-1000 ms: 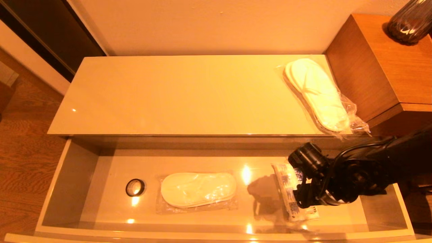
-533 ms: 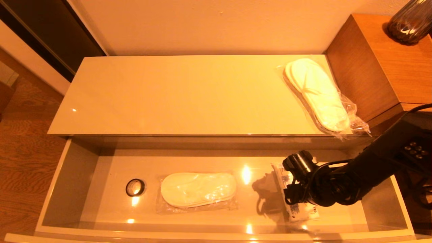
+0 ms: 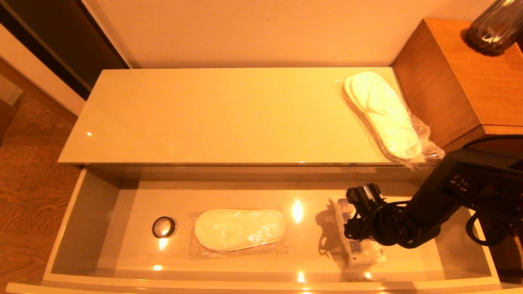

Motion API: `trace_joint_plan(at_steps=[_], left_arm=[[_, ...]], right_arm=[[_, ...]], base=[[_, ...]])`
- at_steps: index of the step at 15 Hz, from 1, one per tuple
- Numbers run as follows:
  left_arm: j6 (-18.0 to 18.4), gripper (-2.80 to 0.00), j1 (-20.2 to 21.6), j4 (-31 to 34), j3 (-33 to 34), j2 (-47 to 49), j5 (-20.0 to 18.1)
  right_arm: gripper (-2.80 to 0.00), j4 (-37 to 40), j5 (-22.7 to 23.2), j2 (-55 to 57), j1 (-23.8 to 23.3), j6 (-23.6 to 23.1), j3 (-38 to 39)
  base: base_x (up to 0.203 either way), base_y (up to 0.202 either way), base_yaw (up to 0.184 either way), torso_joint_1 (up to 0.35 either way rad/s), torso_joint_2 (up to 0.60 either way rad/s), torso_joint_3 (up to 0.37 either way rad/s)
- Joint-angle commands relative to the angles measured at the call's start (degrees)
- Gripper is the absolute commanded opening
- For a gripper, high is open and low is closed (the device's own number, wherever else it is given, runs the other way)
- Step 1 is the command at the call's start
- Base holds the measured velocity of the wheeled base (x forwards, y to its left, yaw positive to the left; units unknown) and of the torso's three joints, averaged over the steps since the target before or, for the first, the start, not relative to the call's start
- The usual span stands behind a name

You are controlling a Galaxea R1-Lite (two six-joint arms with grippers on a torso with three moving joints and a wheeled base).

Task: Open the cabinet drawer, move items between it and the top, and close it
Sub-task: Take out the tissue from the drawer

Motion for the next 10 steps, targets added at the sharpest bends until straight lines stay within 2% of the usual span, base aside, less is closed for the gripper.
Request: trace_joint_plan(at_steps=[1, 5, 10], left_arm=[[-0.06, -2.80, 0.02, -0.02, 0.09, -2.22, 0.02], [-0.06, -2.80, 0.02, -0.02, 0.09, -2.22, 0.02], [-0.06, -2.80, 0.02, -0.02, 0.09, -2.22, 0.02]], right_arm=[[0.00, 0.31, 0.06, 1.23, 0.12, 0.06, -0.04], [0.00, 0.40, 2.74, 2.79, 0.21, -0.16, -0.39], [0.00, 0.01, 2.42, 0.73, -0.05, -1.25, 0.40]], base=[[0.000, 0.000, 0.000, 0.000, 0.00, 0.000], [0.000, 0.000, 0.000, 0.000, 0.00, 0.000], [0.000, 0.000, 0.000, 0.000, 0.00, 0.000]])
